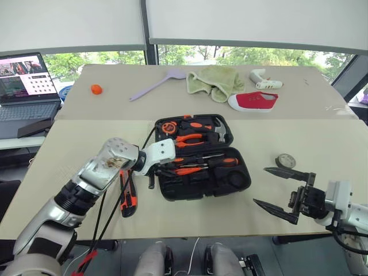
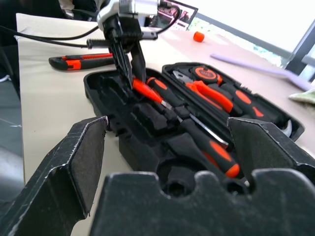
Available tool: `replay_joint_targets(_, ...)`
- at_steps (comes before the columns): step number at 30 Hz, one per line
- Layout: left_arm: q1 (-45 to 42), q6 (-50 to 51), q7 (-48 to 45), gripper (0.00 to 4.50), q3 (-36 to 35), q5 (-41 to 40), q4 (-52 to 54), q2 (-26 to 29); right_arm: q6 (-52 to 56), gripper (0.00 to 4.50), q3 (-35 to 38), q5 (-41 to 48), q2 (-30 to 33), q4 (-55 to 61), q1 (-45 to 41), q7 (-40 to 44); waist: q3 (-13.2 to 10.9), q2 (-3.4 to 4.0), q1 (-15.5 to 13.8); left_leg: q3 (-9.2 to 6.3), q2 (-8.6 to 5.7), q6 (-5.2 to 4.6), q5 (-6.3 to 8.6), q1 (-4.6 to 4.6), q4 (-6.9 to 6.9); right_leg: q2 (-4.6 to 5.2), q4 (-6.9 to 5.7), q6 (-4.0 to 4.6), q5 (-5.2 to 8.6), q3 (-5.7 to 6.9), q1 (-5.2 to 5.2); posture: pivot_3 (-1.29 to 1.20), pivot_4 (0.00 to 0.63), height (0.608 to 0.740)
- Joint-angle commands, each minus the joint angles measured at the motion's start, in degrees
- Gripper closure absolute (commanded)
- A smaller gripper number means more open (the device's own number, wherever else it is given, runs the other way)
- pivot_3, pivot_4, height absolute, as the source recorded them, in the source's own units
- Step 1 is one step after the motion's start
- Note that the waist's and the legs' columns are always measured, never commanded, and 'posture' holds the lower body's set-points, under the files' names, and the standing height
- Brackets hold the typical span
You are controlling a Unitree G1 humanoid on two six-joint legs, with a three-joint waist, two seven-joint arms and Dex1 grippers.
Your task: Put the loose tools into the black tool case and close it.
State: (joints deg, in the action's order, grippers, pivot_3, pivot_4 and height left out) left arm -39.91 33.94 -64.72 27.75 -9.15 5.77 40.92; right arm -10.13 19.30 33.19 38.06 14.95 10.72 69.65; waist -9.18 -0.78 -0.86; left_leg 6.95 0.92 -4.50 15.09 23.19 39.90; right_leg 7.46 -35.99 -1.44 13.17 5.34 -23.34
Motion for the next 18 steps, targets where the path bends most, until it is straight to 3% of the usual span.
replay_joint_targets(1, -0.8, 1.07, 0.25, 4.07, 1.16, 2.69, -1.78, -1.11, 0.49, 0.0, 1.48, 0.43, 0.81, 2.99, 0.15, -1.91, 0.01, 0.01, -0.03, 0.0, 0.0, 0.0, 0.0, -0.01, 0.0, 0.0, 0.0, 0.0, 0.0, -0.01, 0.01, 0.0, 0.15, 0.74)
replay_joint_targets(11, -1.87, 5.87, 0.68, 4.07, 1.68, 5.1, -0.72, -2.54, 3.5, 0.0, 0.47, 0.7, 1.95, 5.23, -1.72, -4.59, 0.01, 0.01, -0.54, -0.13, 0.0, -0.1, 0.04, -0.06, 0.15, 0.02, -0.08, 0.0, 0.0, 0.02, 0.14, 0.0, 0.15, 0.74)
replay_joint_targets(13, -1.74, 7.14, 0.93, 3.06, 0.24, 3.69, 1.34, -3.04, 3.89, 0.0, 0.24, 0.68, 1.88, 5.44, -1.89, -4.81, 0.01, 0.01, -0.53, -0.14, 0.01, -0.11, 0.04, -0.05, 0.15, 0.02, -0.08, 0.01, -0.01, 0.01, 0.13, 0.0, 0.15, 0.74)
replay_joint_targets(18, -2.71, 7.43, 0.6, 1.27, -3.29, 0.55, 6.68, -3.44, 4.98, 0.0, -0.14, 0.85, 1.92, 5.75, -2.1, -4.85, 0.0, -0.01, -0.56, -0.15, 0.01, -0.09, 0.03, 0.04, 0.16, 0.02, -0.07, 0.01, -0.01, 0.01, 0.07, 0.0, 0.15, 0.74)
